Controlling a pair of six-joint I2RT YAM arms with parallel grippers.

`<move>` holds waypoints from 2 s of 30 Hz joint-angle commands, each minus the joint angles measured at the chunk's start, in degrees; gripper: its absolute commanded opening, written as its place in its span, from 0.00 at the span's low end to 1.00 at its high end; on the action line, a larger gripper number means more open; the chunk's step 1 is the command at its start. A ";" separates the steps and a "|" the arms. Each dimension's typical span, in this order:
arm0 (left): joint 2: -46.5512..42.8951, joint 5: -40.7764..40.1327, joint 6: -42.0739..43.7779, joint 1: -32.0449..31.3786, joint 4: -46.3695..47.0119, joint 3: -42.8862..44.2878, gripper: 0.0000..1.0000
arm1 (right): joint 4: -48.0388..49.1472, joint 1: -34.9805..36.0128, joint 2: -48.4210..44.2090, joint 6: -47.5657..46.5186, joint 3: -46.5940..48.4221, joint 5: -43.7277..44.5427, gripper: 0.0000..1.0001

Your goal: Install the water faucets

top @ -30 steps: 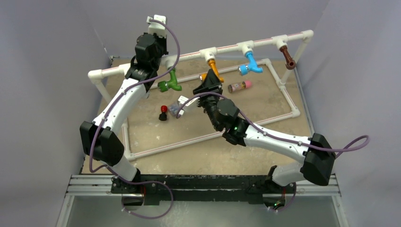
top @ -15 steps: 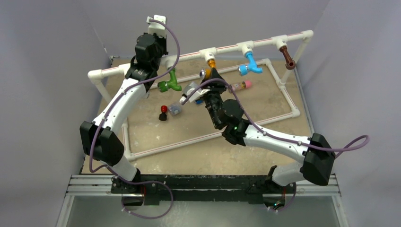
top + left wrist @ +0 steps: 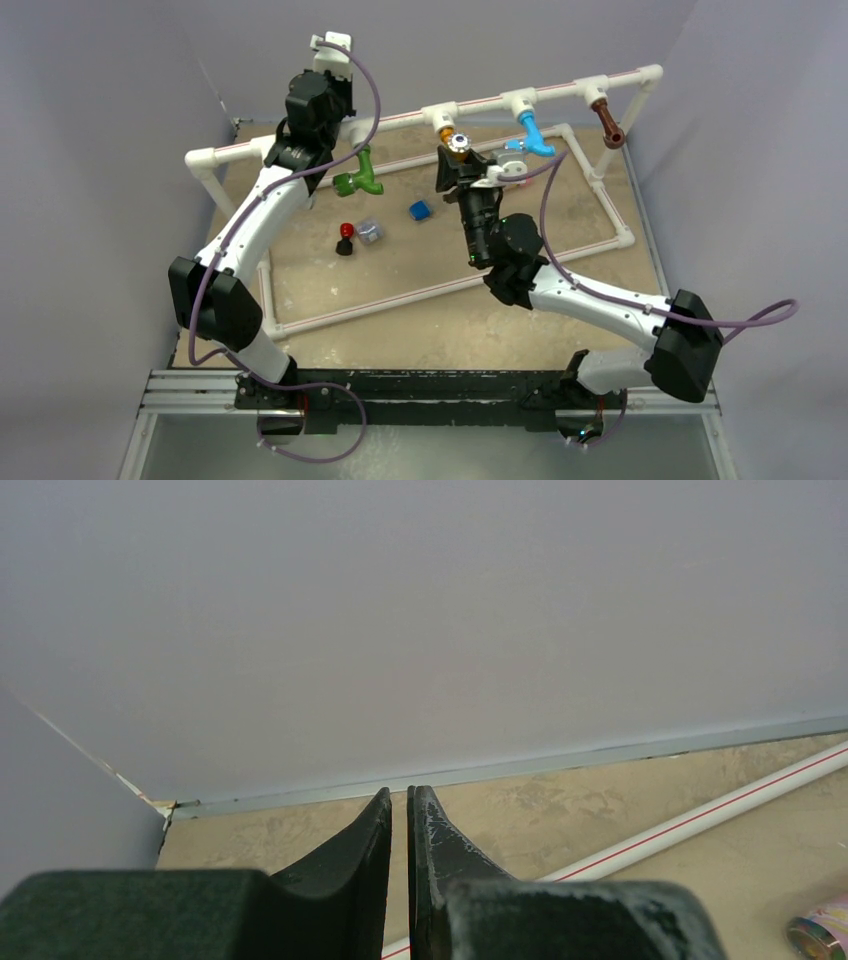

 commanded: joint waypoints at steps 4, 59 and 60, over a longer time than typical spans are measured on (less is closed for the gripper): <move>2.08 0.19 0.52 -0.20 -6.51 -3.05 0.09 | 7.54 -0.48 -3.24 39.78 -4.59 -2.51 0.00; 2.53 -0.25 0.87 -0.82 -6.41 -3.11 0.09 | -21.90 -5.43 -23.70 12.57 -6.64 -14.06 0.88; 2.49 -0.33 0.93 -0.82 -6.41 -3.11 0.09 | -22.87 -5.45 -23.91 7.64 -6.10 -15.23 0.88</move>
